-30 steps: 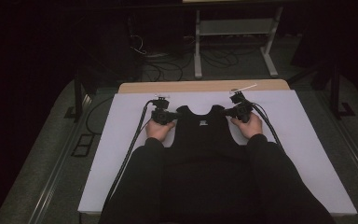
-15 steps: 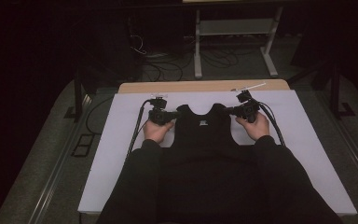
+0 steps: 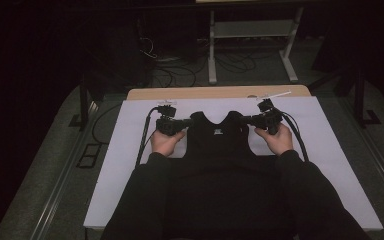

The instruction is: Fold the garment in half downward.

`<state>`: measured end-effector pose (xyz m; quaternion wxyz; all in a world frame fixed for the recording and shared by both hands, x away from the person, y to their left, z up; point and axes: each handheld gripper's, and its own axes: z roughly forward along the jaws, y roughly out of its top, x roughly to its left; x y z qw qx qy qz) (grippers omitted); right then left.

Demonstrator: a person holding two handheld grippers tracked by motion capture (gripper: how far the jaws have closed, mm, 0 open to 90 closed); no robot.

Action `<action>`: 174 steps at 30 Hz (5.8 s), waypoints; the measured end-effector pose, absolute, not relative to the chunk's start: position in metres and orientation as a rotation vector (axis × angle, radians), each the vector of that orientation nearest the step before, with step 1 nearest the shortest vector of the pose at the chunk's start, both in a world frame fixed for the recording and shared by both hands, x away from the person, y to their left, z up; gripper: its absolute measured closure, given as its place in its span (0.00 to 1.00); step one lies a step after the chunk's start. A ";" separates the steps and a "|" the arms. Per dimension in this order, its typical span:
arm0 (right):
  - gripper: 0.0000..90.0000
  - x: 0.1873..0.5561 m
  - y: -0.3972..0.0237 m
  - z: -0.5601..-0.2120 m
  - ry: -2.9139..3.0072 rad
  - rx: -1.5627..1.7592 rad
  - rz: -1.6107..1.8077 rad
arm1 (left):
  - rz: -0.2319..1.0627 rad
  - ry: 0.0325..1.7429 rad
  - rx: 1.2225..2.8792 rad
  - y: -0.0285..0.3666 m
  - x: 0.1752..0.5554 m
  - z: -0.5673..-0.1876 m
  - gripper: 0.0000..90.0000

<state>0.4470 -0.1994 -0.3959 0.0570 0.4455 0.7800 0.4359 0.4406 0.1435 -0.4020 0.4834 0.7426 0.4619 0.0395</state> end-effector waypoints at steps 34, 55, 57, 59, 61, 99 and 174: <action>0.95 0.358 -0.207 -0.374 2.417 1.152 1.436 | 0.097 0.974 1.794 0.156 0.357 -0.372 0.96; 0.95 0.338 -0.224 -0.381 2.420 1.176 1.443 | 0.071 0.959 1.807 0.169 0.331 -0.387 0.96; 0.95 0.335 -0.226 -0.381 2.423 1.172 1.445 | 0.069 0.959 1.805 0.169 0.329 -0.387 0.96; 0.95 0.332 -0.227 -0.381 2.426 1.174 1.446 | 0.069 0.953 1.813 0.170 0.326 -0.387 0.96; 0.95 0.329 -0.228 -0.381 2.429 1.173 1.447 | 0.065 0.948 1.811 0.171 0.322 -0.387 0.96; 0.95 0.273 -0.227 -0.403 2.692 1.123 1.349 | -0.088 0.855 1.941 0.176 0.259 -0.410 0.96; 0.00 0.275 -0.239 -0.387 2.714 1.113 1.188 | -0.056 0.740 2.088 0.185 0.269 -0.392 0.00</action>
